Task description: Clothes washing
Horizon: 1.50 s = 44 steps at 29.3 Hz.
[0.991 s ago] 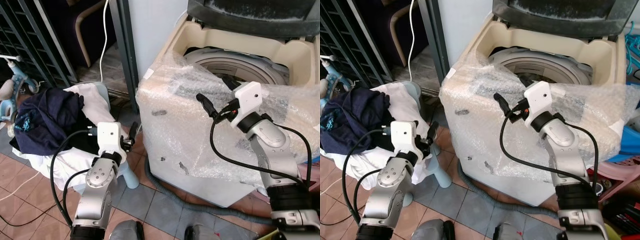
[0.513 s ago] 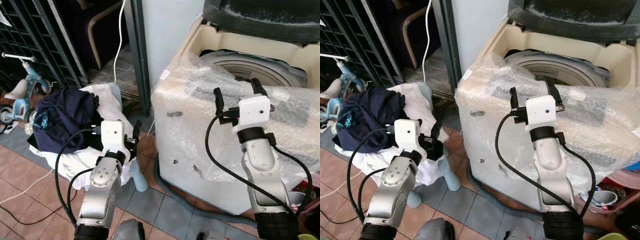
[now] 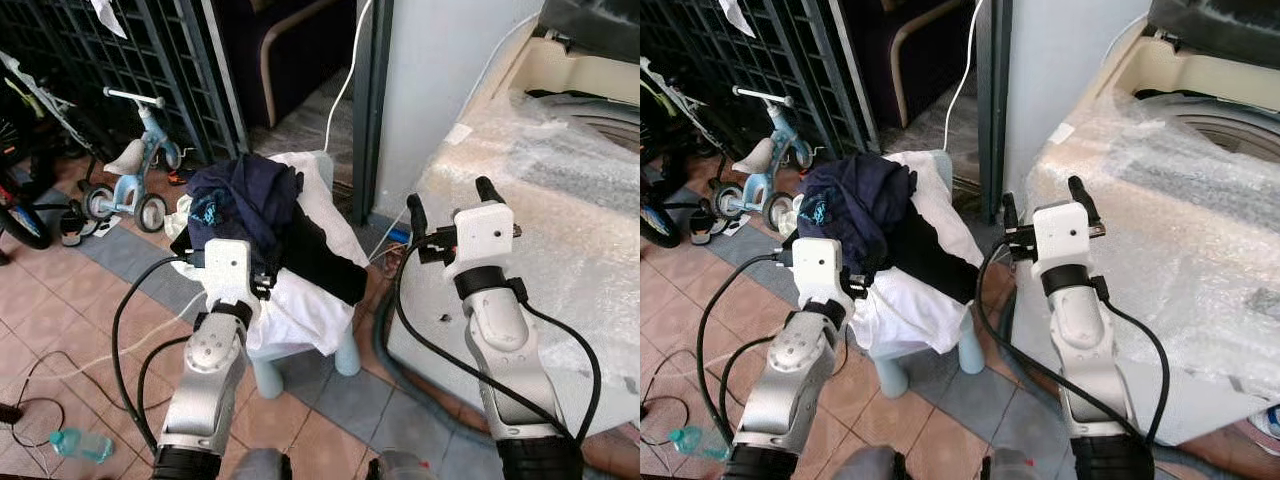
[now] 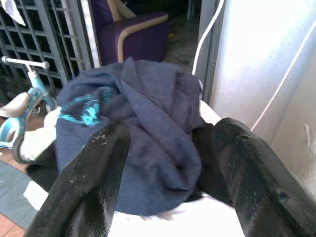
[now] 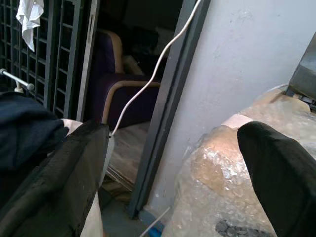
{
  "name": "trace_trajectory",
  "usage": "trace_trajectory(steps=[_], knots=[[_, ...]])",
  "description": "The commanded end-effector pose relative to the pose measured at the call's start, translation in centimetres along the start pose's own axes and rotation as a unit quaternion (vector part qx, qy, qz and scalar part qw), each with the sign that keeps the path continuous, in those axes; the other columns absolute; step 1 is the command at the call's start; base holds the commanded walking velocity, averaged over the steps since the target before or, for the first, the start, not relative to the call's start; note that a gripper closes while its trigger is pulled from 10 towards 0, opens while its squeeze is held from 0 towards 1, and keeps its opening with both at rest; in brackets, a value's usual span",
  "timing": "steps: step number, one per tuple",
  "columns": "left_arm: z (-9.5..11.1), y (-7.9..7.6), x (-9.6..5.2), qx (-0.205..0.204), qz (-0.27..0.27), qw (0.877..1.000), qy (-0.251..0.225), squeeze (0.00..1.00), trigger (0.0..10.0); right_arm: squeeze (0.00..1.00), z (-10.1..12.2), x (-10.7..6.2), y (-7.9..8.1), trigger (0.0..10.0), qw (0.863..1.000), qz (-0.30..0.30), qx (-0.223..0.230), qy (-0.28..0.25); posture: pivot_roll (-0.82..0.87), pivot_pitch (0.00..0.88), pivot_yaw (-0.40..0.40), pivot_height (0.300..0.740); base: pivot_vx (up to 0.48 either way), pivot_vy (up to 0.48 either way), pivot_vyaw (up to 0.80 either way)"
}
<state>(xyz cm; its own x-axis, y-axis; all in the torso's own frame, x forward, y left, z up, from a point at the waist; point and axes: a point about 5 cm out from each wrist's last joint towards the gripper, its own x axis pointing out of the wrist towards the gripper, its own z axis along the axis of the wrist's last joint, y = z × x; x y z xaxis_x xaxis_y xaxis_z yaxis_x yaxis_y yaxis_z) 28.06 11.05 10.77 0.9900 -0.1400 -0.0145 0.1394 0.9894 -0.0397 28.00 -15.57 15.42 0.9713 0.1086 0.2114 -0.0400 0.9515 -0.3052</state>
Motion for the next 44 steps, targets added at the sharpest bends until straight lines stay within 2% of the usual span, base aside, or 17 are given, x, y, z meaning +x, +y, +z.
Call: trace_trajectory(steps=[1,2,4,13,18,20,22,24,28,33,35,37,38,41,44], knots=[[-0.4,1.2,-0.4,0.011,0.021,1.0,0.001,0.0,10.0,0.0,1.1,0.3,1.6,10.0,0.999,0.027,0.016,-0.022,-0.06,0.054,0.073,0.74,0.0,0.0,0.8],[-0.4,1.2,-0.4,0.011,0.021,1.0,0.001,0.0,10.0,0.0,1.1,0.3,1.6,10.0,0.999,0.027,0.016,-0.022,-0.06,0.054,0.073,0.74,0.0,0.0,0.8],[-0.1,1.3,-0.3,0.018,0.004,1.0,-0.011,0.0,10.0,0.0,1.1,0.3,1.4,10.0,0.998,0.017,0.053,-0.016,-0.06,0.057,0.071,0.74,0.0,0.0,0.0],[0.1,1.4,-0.6,0.017,0.0,1.0,-0.022,0.0,10.0,0.0,0.9,0.9,1.5,10.0,0.998,0.03,0.062,0.0,-0.05,0.063,0.068,0.74,0.147,0.0,0.0],[0.0,1.5,-0.6,0.018,0.0,1.0,-0.022,0.0,10.0,0.0,0.8,1.4,2.1,10.0,0.999,0.024,0.044,0.012,-0.05,0.064,0.068,0.74,0.398,0.0,0.0],[0.1,1.5,-0.5,0.017,-0.001,1.0,-0.023,0.0,10.0,0.0,0.9,1.3,2.8,10.0,0.993,0.057,0.1,0.016,-0.05,0.082,0.066,0.74,0.403,0.0,0.0],[0.1,1.4,-0.5,0.016,0.0,1.0,-0.024,0.0,10.0,0.0,1.0,1.3,3.1,10.0,0.992,0.063,0.107,0.02,-0.05,0.078,0.065,0.74,0.409,0.0,0.0],[0.1,1.4,-0.5,0.016,0.001,1.0,-0.024,0.0,10.0,0.0,1.1,1.3,3.3,10.0,0.992,0.068,0.102,0.019,-0.05,0.077,0.064,0.74,0.412,0.0,0.0],[-0.1,1.4,-0.6,0.015,0.001,1.0,-0.023,0.0,10.0,0.0,1.3,1.0,4.2,10.0,0.991,0.117,0.069,0.011,-0.05,0.077,0.061,0.74,0.425,0.0,0.0],[-0.2,1.4,-0.7,0.016,0.002,1.0,-0.021,0.0,10.0,0.0,1.4,0.9,4.3,10.0,0.989,0.129,0.078,0.007,-0.05,0.079,0.059,0.74,0.426,0.0,0.0],[-0.3,1.4,-0.8,0.017,0.004,1.0,-0.019,0.0,10.0,0.0,1.3,0.9,4.8,10.0,0.985,0.154,0.08,0.011,-0.05,0.079,0.056,0.74,0.409,0.0,0.0],[-0.3,1.5,-0.8,0.017,0.007,1.0,-0.017,0.0,10.0,0.0,0.9,0.8,5.3,10.0,0.982,0.175,0.064,0.027,-0.04,0.08,0.054,0.74,0.379,0.0,0.0],[-0.3,1.5,-0.8,0.017,0.01,1.0,-0.014,0.0,10.0,0.0,0.0,0.6,6.1,10.0,0.975,0.208,0.05,0.053,-0.04,0.079,0.053,0.74,0.0,0.0,0.0],[-0.5,1.6,-0.9,0.018,0.015,1.0,-0.009,0.0,10.0,0.0,-1.0,0.4,6.9,10.0,0.968,0.241,0.027,0.071,-0.03,0.077,0.05,0.74,0.0,0.0,0.0],[-0.4,1.6,-1.0,0.019,0.017,1.0,-0.009,0.0,10.0,0.0,-1.6,0.3,7.2,10.0,0.963,0.253,0.027,0.086,-0.02,0.077,0.047,0.74,0.0,0.0,0.0]])
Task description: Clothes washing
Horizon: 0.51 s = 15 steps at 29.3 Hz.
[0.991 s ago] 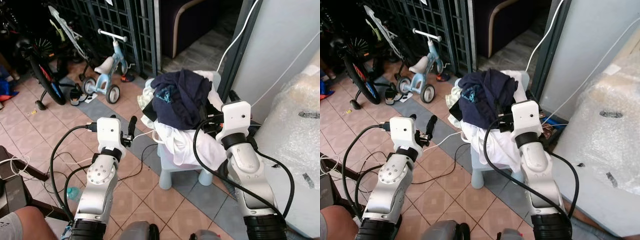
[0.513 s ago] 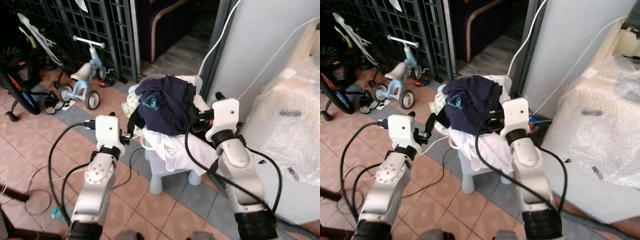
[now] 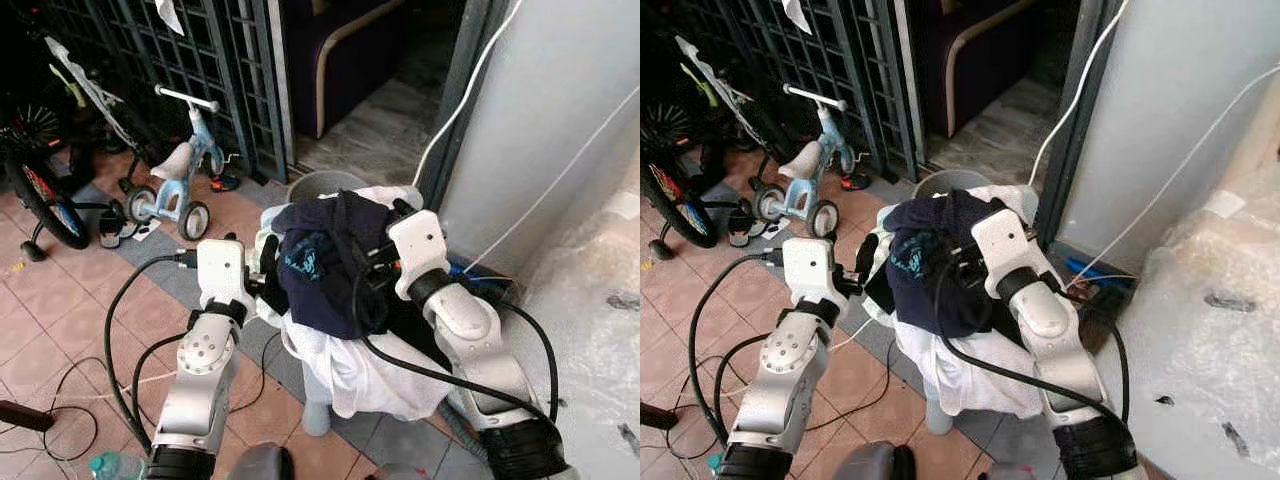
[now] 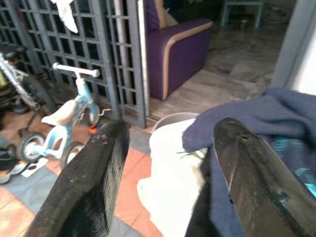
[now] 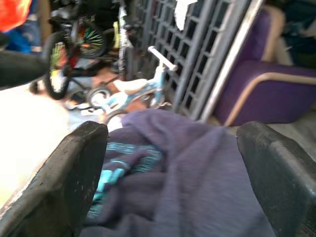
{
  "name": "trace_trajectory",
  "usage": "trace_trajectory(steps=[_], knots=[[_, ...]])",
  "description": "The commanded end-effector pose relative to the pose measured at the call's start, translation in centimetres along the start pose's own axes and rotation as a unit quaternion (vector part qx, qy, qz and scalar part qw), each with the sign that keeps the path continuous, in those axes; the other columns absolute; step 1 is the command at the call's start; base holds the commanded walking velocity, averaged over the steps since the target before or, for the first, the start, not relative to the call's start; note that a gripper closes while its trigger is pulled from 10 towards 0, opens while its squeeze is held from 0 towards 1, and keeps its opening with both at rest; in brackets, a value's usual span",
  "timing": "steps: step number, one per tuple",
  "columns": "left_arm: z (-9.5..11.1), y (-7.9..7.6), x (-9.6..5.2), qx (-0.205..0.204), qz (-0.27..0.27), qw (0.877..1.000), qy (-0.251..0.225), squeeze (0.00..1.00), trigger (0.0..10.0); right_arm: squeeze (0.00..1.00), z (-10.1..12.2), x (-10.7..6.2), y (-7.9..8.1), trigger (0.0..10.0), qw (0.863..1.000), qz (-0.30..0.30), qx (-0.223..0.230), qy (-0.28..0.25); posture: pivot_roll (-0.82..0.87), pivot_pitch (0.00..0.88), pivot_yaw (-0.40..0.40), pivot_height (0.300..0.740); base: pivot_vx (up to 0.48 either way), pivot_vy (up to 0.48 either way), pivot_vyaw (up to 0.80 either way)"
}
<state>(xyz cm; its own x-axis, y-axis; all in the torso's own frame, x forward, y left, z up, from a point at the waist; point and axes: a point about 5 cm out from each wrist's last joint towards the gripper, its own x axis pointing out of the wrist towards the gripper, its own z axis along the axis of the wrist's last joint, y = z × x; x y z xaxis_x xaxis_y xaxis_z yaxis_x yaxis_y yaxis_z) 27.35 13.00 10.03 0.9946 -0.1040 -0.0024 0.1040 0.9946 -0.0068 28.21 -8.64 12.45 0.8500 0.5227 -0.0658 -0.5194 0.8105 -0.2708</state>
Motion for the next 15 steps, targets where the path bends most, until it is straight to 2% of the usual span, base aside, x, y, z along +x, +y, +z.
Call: trace_trajectory(steps=[1,5,7,9,10,11,12,13,14,15], knots=[[0.3,-0.2,-0.2,0.004,0.0,1.0,-0.005,0.0,10.0,0.0,-1.5,0.2,0.0,10.0,0.999,0.016,-0.001,0.042,-0.01,0.078,0.045,0.74,0.0,0.0,0.0],[0.3,0.5,-0.6,0.013,0.01,1.0,-0.002,0.0,10.0,0.0,-3.4,0.9,0.0,10.0,0.995,0.011,-0.008,0.098,0.01,0.082,0.043,0.74,0.0,0.0,0.0],[0.2,1.2,-1.2,0.02,0.019,1.0,0.002,0.0,10.0,0.0,-5.2,1.7,-0.6,10.0,0.988,-0.018,-0.003,0.152,0.05,0.087,0.038,0.74,0.0,0.0,0.0],[0.2,1.3,-1.3,0.02,0.02,1.0,0.002,0.0,10.0,0.0,-5.4,1.8,-0.7,10.0,0.987,-0.022,0.0,0.16,0.05,0.087,0.036,0.74,0.0,0.0,0.0],[0.2,1.3,-1.5,0.022,0.021,1.0,0.004,0.0,10.0,0.0,-5.9,2.0,-0.9,8.7,0.984,-0.03,0.005,0.174,0.06,0.088,0.034,0.74,0.0,0.0,0.0],[0.1,1.4,-1.6,0.023,0.022,0.999,0.005,0.0,10.0,0.0,-6.1,2.0,-1.0,8.7,0.983,-0.034,0.007,0.179,0.07,0.089,0.034,0.74,0.0,0.0,0.0],[0.1,1.4,-1.7,0.024,0.023,0.999,0.006,0.0,10.0,0.0,-6.3,2.1,-1.1,6.9,0.982,-0.038,0.009,0.183,0.07,0.09,0.032,0.74,0.0,0.0,0.0],[0.1,1.4,-1.8,0.024,0.023,0.999,0.007,0.0,10.0,0.0,-6.5,2.2,-1.2,0.0,0.982,-0.04,0.011,0.187,0.07,0.089,0.032,0.74,0.0,0.0,0.0],[0.1,1.4,-1.8,0.024,0.023,0.999,0.007,0.0,10.0,0.0,-6.5,2.2,-1.2,0.0,0.982,-0.04,0.011,0.187,0.07,0.089,0.032,0.74,0.0,0.0,0.0],[0.0,1.4,-1.9,0.025,0.023,0.999,0.009,0.0,10.0,0.0,-6.6,2.3,-1.2,0.0,0.981,-0.043,0.03,0.185,0.07,0.089,0.033,0.74,0.0,0.0,0.0]])
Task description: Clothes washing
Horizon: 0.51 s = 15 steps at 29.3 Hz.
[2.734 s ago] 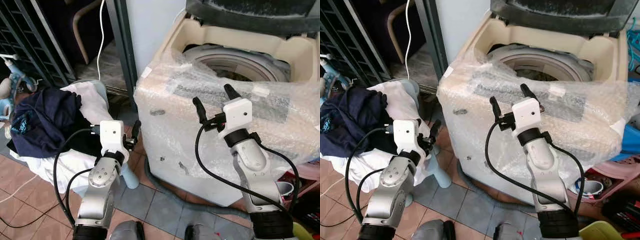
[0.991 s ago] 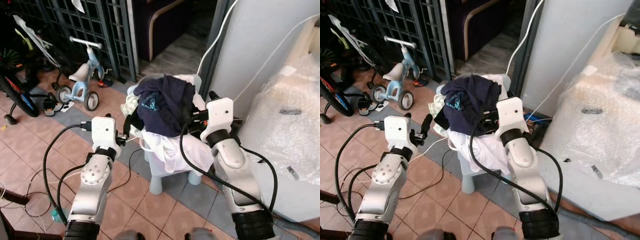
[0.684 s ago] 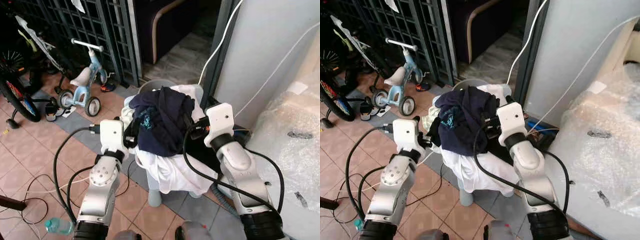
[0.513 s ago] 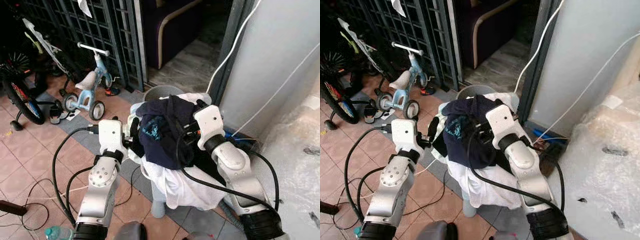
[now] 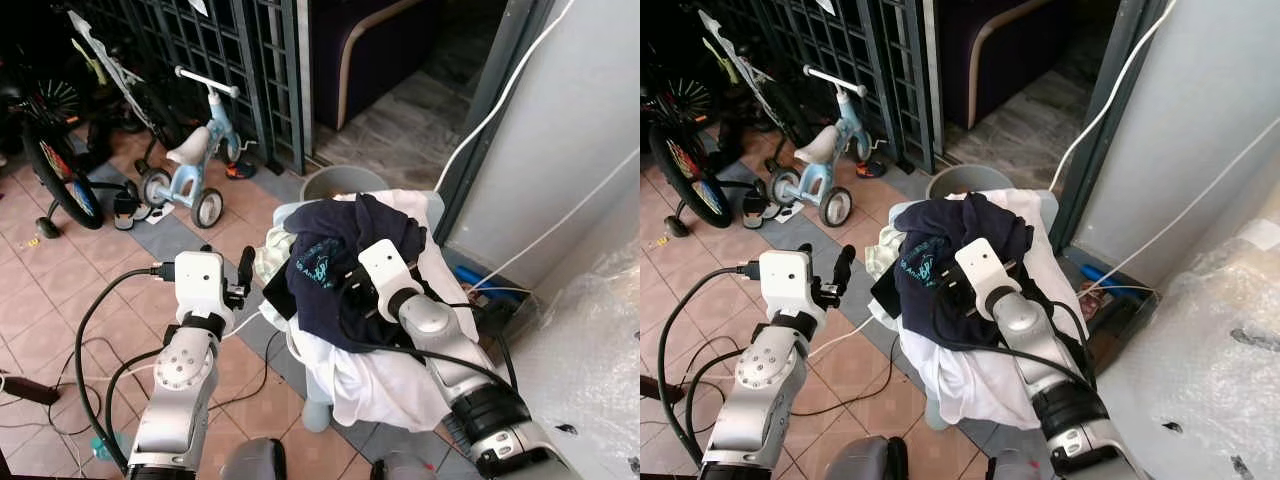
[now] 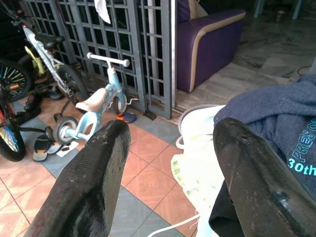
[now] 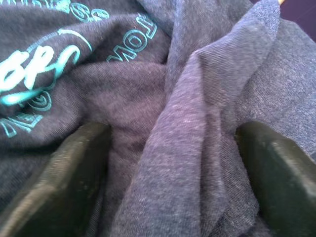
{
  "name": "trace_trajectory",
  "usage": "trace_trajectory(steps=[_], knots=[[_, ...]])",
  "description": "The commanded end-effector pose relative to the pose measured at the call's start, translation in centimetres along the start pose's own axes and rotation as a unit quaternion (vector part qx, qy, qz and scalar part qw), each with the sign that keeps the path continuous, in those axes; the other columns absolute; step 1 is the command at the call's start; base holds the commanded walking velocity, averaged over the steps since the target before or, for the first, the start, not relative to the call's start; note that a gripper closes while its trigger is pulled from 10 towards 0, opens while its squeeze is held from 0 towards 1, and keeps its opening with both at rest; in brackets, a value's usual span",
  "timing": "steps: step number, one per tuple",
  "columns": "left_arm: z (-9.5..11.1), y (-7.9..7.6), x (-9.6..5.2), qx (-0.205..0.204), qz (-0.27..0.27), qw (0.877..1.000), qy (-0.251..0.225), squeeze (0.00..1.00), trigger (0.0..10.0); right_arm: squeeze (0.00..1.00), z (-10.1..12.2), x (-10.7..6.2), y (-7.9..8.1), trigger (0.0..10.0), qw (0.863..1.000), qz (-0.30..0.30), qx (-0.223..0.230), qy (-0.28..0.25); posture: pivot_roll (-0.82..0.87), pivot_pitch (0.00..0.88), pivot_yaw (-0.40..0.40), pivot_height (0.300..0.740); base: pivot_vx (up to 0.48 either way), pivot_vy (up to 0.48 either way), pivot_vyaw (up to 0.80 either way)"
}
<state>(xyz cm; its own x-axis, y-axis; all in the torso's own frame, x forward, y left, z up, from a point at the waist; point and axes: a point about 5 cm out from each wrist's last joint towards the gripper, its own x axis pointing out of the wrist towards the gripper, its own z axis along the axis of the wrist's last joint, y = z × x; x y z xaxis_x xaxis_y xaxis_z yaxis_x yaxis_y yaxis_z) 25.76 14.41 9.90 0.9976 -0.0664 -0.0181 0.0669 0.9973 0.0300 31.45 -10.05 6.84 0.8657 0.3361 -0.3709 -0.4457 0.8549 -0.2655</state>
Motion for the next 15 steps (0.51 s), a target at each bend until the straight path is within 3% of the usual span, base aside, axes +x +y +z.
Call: trace_trajectory(steps=[1,15], knots=[[0.2,0.1,-0.2,0.007,0.004,1.0,0.001,0.0,10.0,0.0,-0.6,0.2,0.1,0.0,1.0,-0.001,0.024,0.011,0.07,0.089,0.033,0.74,0.0,0.0,0.0],[0.0,-0.5,0.2,0.006,-0.01,1.0,0.011,0.0,10.0,0.0,-1.6,0.3,-0.6,0.0,0.995,-0.028,0.087,0.025,0.04,0.083,0.05,0.74,0.0,0.0,0.0]])
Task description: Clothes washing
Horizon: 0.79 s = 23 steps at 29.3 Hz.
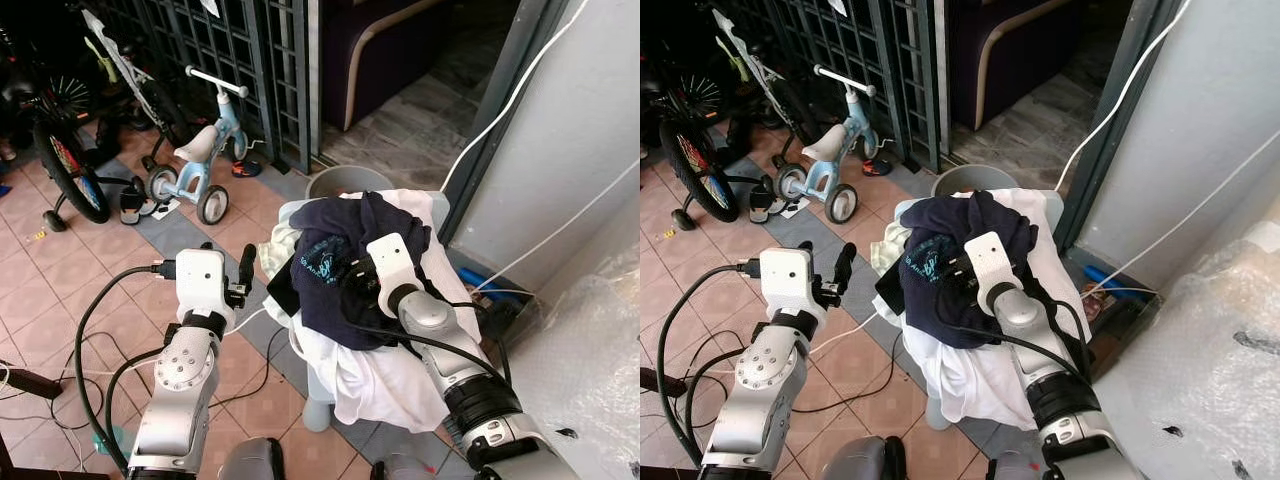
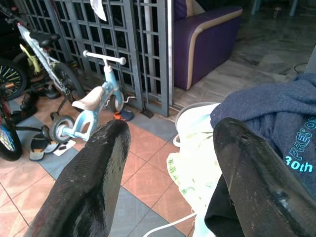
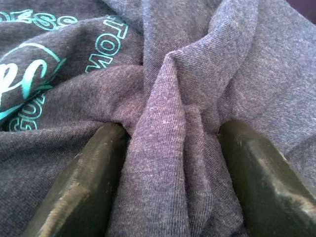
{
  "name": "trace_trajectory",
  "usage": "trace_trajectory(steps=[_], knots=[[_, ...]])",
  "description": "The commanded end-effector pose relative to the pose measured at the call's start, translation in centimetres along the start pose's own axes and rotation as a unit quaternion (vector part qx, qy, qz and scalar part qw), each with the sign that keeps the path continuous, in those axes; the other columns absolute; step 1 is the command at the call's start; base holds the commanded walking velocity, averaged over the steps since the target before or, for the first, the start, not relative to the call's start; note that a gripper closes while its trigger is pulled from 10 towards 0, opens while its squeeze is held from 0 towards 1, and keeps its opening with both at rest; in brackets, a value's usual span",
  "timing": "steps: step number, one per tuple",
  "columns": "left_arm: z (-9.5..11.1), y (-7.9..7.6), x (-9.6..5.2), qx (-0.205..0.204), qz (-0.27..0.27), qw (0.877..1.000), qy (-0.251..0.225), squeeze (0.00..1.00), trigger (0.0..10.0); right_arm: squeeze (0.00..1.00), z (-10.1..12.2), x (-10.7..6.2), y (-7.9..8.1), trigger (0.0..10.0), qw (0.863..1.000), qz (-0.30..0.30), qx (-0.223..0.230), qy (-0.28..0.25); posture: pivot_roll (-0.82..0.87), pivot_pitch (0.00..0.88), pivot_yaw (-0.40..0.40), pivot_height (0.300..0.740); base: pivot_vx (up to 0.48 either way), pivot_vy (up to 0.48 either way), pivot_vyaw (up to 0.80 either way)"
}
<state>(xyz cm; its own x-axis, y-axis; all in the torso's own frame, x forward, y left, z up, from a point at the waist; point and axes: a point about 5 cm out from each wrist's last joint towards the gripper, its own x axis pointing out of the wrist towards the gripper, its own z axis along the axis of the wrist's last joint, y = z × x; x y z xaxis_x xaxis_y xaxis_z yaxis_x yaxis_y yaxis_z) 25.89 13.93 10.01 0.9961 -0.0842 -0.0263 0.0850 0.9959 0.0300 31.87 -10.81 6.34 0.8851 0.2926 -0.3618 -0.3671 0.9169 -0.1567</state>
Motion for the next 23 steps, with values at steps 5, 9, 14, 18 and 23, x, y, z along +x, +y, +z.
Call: trace_trajectory(steps=[5,9,14,18,23], knots=[[-0.6,-0.9,0.2,-0.034,-0.049,0.998,0.032,0.0,10.0,0.0,-1.1,0.1,0.0,0.0,0.999,-0.003,0.044,0.027,0.04,0.083,0.046,0.74,0.0,0.0,0.0],[-1.4,-2.1,-0.2,-0.051,-0.112,0.99,0.066,0.0,10.0,0.0,-0.5,0.2,-0.5,0.0,0.997,-0.009,0.068,0.017,0.03,0.083,0.045,0.74,0.0,0.0,0.0],[-1.9,-2.4,-0.4,-0.037,-0.13,0.987,0.086,0.0,10.0,0.0,0.6,0.3,-0.9,0.0,0.993,-0.01,0.113,-0.012,0.02,0.079,0.045,0.74,0.0,0.0,0.0],[-2.0,-2.2,-0.3,-0.031,-0.128,0.987,0.088,0.0,10.0,0.0,0.9,0.3,-0.8,0.0,0.988,-0.002,0.151,-0.024,0.02,0.074,0.044,0.74,0.0,0.0,0.0],[-1.9,-2.6,-0.1,-0.016,-0.156,0.984,0.09,0.0,10.0,0.0,1.2,0.3,-0.3,0.0,0.977,0.018,0.208,-0.033,0.02,0.062,0.04,0.74,0.0,0.0,0.0]])
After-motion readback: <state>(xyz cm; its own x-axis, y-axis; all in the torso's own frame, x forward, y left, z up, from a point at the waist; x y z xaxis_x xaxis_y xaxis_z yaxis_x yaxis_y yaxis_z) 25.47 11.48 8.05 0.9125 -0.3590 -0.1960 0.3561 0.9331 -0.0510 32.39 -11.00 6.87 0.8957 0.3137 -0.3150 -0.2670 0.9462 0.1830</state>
